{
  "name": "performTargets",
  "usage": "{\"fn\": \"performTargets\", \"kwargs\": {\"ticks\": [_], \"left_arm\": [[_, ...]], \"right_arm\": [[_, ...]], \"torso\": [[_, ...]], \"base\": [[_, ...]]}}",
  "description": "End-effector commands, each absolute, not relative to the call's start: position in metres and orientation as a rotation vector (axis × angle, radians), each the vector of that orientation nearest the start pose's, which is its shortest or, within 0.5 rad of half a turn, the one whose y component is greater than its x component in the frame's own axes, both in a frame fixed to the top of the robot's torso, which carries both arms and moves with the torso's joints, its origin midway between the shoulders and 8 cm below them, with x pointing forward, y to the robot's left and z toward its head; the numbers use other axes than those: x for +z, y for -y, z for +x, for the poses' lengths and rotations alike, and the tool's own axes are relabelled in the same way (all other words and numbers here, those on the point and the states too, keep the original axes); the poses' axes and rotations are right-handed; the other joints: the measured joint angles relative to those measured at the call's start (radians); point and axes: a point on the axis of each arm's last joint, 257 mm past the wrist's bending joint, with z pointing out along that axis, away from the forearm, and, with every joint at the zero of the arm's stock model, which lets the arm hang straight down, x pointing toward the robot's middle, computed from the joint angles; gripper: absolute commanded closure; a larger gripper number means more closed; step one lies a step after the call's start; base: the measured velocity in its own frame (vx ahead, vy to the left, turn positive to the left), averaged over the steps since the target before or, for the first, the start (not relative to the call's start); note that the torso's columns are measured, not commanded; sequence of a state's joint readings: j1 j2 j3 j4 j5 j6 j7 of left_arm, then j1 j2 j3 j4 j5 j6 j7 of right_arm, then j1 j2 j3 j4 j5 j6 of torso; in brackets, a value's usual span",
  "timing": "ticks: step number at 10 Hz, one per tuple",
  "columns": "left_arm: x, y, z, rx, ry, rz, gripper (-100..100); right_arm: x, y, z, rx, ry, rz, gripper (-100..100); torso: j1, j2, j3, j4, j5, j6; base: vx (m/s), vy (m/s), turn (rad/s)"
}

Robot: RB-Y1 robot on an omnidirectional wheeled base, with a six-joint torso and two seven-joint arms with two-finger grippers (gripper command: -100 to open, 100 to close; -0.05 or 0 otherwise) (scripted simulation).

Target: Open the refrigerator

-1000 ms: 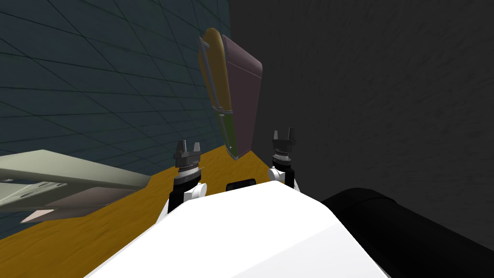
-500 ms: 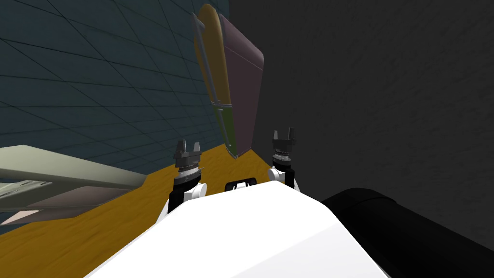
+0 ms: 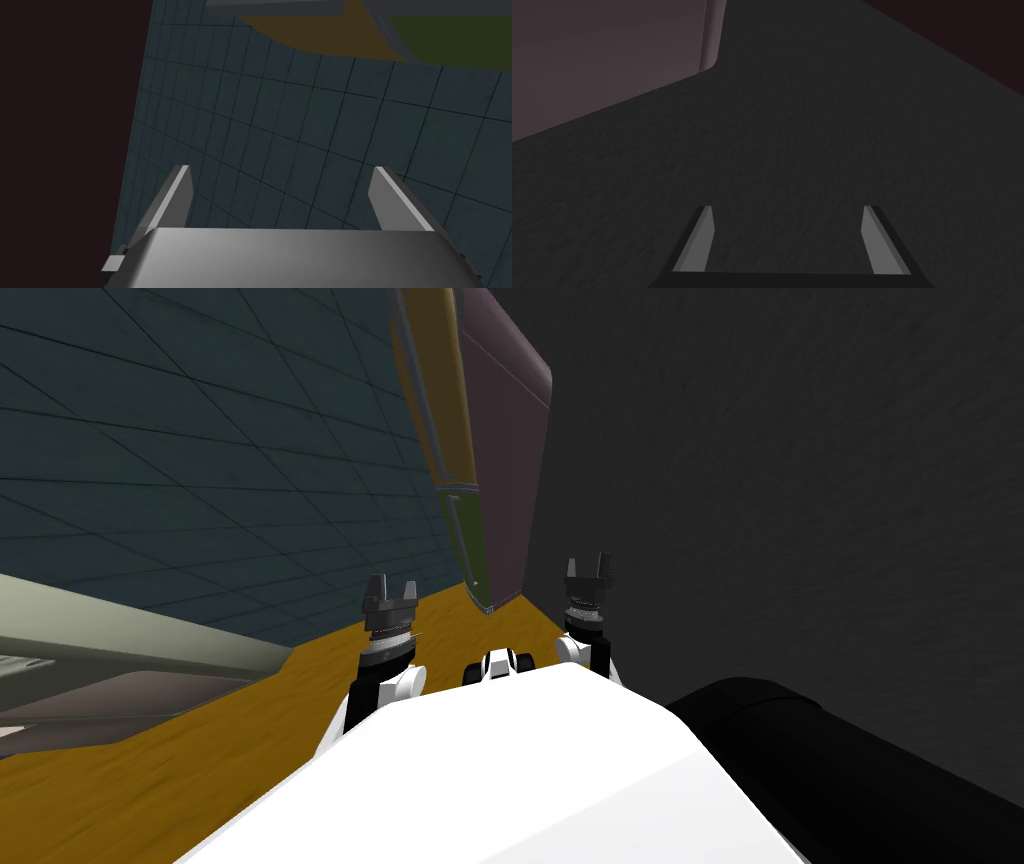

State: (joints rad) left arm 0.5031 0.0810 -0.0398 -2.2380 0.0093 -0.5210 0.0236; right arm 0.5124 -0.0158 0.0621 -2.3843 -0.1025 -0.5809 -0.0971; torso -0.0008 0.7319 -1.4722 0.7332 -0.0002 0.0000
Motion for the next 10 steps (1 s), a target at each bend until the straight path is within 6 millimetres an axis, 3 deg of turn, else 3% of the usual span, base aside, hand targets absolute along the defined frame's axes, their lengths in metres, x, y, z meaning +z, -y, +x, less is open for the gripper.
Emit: {"fn": "performTargets", "kwargs": {"ticks": [1,10], "left_arm": [[0.016,-0.259,0.363,-1.341,-0.730,-0.607,-100],[0.069,-0.263,0.401,-1.228,-0.772,-0.528,-100]], "right_arm": [[0.078,0.267,0.306,1.554,-0.414,0.609,0],[0.078,0.267,0.306,1.554,-0.414,0.608,0]], "torso": [[0.000,0.003,-0.004,0.003,0.000,0.000],[0.001,0.006,-0.004,0.005,0.000,0.000]], "base": [[0.084,-0.039,0.031],[0.095,-0.038,0.036]]}}
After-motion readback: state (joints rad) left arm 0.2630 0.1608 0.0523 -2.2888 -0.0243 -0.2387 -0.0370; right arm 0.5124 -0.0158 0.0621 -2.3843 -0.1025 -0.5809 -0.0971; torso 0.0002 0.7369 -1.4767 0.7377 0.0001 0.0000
